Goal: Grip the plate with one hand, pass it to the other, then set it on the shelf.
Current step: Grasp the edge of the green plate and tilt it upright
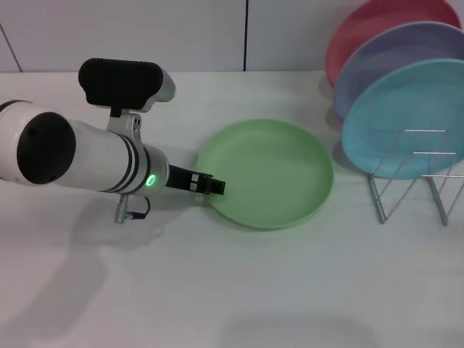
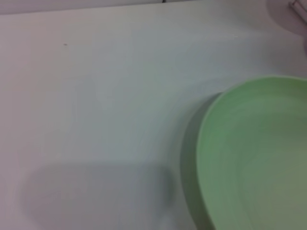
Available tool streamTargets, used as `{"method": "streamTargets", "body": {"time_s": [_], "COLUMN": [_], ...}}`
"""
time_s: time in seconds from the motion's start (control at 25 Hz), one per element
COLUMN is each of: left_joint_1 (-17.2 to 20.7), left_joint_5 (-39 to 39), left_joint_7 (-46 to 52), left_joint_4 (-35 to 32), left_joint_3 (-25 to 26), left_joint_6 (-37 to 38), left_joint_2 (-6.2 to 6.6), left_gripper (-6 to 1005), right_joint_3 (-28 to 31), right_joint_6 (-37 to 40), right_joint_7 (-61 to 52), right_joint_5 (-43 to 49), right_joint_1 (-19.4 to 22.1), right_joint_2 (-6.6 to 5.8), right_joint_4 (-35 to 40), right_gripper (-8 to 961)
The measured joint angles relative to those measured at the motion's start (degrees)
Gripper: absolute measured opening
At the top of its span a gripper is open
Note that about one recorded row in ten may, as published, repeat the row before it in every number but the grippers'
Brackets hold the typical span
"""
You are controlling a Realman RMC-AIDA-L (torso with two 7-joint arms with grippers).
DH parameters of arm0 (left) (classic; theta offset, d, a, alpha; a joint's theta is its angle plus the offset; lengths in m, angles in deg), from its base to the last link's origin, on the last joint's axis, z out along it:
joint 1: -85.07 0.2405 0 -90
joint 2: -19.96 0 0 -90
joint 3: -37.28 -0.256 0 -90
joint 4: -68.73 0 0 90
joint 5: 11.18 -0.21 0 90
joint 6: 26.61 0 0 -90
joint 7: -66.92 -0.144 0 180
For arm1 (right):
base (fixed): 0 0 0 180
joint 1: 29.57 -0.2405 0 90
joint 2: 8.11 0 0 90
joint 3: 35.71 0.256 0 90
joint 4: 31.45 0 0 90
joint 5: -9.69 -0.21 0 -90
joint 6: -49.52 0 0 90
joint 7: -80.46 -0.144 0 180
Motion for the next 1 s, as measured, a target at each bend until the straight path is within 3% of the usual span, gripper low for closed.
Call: {"method": "streamTargets", "body": {"time_s": [0.44, 0.84, 1.0], "left_joint_1": [-0.83, -1.66, -1.47], "left_joint_5": [0.27, 0.29, 0.28], "left_joint_7": [0.00, -5.13, -7.16], "left_joint_4": [-0.18, -0.04, 1.07], "left_joint_3": [0.06, -0.40, -0.43], "left_joint_6": [-1.74, -2.89, -2.76], "left_joint_2": [-0.02, -0.09, -0.10], "left_gripper": [719, 262, 236], "right_joint_3": [0.00, 0.00, 0.00], "right_joint_6": [-0.07, -0.04, -0.03], "right_joint_7": [0.02, 0.10, 0.10], "right_joint_5": [0.00, 0.91, 0.93], "right_joint_1": [0.00, 0.01, 0.03], "right_joint_2": [0.00, 0.00, 0.00], "right_joint_4": [0.08, 0.53, 0.53], "right_gripper": [754, 755, 755]}}
